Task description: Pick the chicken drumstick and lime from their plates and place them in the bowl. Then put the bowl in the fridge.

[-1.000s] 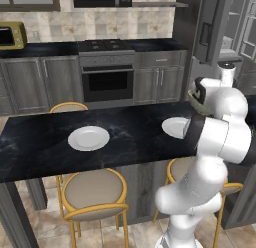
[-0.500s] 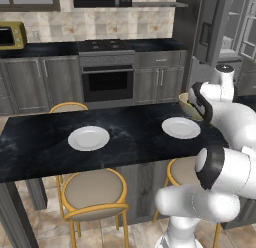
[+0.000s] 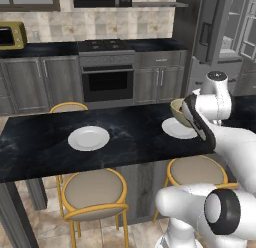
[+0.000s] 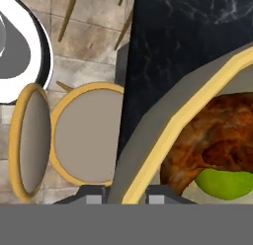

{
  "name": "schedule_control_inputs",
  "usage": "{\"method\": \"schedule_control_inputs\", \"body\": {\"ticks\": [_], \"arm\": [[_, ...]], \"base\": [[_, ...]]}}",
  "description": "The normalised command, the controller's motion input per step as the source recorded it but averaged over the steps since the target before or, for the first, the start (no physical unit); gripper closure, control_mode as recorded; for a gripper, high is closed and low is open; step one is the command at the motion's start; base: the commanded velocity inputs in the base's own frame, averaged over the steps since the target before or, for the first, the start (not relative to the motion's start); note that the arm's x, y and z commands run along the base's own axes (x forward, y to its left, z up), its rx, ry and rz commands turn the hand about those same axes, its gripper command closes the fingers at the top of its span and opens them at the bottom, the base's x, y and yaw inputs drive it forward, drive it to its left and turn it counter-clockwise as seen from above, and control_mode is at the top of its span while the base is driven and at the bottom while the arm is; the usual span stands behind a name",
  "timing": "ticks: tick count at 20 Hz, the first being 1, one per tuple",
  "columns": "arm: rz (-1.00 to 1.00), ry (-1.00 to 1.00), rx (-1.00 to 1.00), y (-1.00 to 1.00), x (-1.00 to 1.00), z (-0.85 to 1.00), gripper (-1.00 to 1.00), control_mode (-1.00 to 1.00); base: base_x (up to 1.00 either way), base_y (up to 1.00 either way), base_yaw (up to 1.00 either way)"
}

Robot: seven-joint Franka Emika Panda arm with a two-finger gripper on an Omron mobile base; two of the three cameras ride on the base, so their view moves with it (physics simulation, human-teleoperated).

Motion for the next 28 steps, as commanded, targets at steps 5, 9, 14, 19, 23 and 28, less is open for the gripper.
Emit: {"method": "schedule_control_inputs", "body": {"ticks": [5,9,14,19,23,28], "arm": [[0.02,0.00,0.00,0.59,-0.45,0.04,1.00,-1.00],[0.07,0.00,0.05,0.45,-0.43,0.02,1.00,-1.00],[0.00,0.00,0.06,0.48,-0.43,0.00,1.00,-1.00],[0.00,0.00,0.00,0.46,-0.27,0.00,1.00,-1.00],[0.01,0.00,-0.03,0.08,-0.01,0.00,1.00,-1.00],[0.00,0.00,0.00,0.00,0.00,0.00,1.00,-1.00]], "base": [[0.00,0.00,0.00],[0.00,0.00,0.00],[0.00,0.00,0.00],[0.00,0.00,0.00],[0.00,0.00,0.00],[0.00,0.00,0.00]]}}
